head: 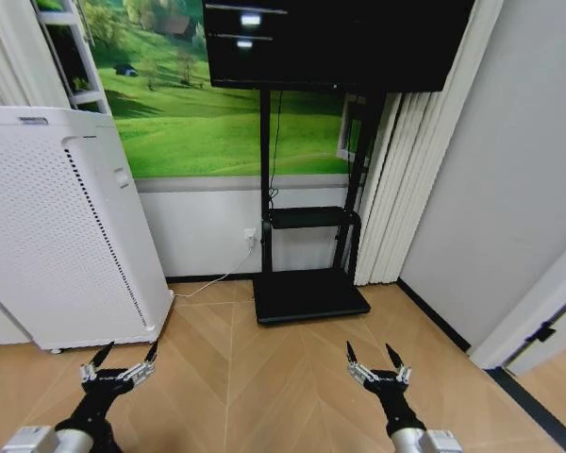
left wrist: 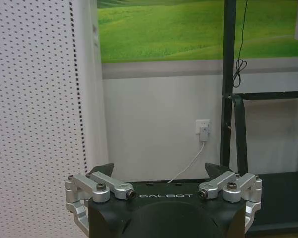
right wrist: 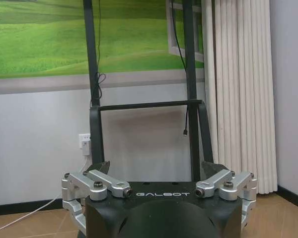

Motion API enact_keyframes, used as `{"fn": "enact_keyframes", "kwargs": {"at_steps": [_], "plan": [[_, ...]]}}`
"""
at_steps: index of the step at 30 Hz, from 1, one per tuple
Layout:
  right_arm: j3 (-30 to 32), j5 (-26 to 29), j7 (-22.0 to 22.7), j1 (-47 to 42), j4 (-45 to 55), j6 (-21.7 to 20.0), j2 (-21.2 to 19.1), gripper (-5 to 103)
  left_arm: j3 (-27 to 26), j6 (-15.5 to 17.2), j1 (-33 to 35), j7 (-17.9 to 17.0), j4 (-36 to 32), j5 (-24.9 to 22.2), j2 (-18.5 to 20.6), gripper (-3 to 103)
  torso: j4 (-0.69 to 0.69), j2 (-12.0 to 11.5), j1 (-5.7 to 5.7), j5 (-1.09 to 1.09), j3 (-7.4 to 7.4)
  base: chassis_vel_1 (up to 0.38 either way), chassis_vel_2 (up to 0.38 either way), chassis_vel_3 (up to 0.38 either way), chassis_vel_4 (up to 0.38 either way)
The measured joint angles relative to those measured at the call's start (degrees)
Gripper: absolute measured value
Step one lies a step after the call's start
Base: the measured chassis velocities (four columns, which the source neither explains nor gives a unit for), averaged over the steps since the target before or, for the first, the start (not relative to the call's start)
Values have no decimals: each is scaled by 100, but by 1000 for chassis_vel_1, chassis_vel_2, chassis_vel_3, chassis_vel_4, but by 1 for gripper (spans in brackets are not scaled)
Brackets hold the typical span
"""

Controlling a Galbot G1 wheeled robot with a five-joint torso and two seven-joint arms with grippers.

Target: Pick up the trash bin and place the garbage on the floor into it.

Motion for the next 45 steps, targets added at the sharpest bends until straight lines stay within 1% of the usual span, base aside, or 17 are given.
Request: {"fn": "enact_keyframes", "kwargs": {"at_steps": [5, 8, 10, 12, 16, 29, 37, 41, 45], "plan": [[-2, 0, 0, -2, 0, 0, 1, 100, -2, 0, 1, -2, 1, 0, 0, 100, 1, 7, -1, -6, 3, 294, 62, -310, -72], [-2, 0, 0, -2, 0, 0, 2, 100, -3, 0, 1, -4, 1, 0, 1, 100, 0, 8, 0, -3, 5, 153, 98, -201, -94], [-2, 0, 0, -2, 0, 0, 2, 100, -3, 0, 1, -4, 2, 0, 1, 100, 0, 8, 2, -4, 8, -16, 70, -19, -87], [-1, 0, 0, 1, 0, 0, 1, 100, -2, 0, 0, -3, 1, 0, 1, 100, 0, 9, 4, 0, 10, -57, 52, 81, -22], [1, 0, 0, 1, 0, 0, 0, 100, 0, 0, 0, -2, 1, 0, 1, 100, 1, 11, 5, 1, 11, -98, -7, 104, 16], [0, 0, 0, 0, 0, 0, 0, 100, 0, 0, 0, -1, 1, 0, 1, 100, 1, 16, 5, -2, 13, -14, -5, 11, 5], [0, 0, 0, 1, 0, 0, 0, 100, 0, 0, 0, 2, 1, 0, 0, 100, 1, 17, 5, -2, 15, 103, 96, -88, -88], [-1, 0, 0, 0, 0, 0, 1, 100, 0, 0, 0, 0, 1, 0, 1, 100, 0, 17, 5, -6, 15, 131, 147, -142, -133], [-1, 0, 0, 0, 0, 0, 1, 100, 0, 0, 0, 0, 1, 0, 1, 100, 0, 18, 5, -2, 15, 63, 42, -55, -54]]}}
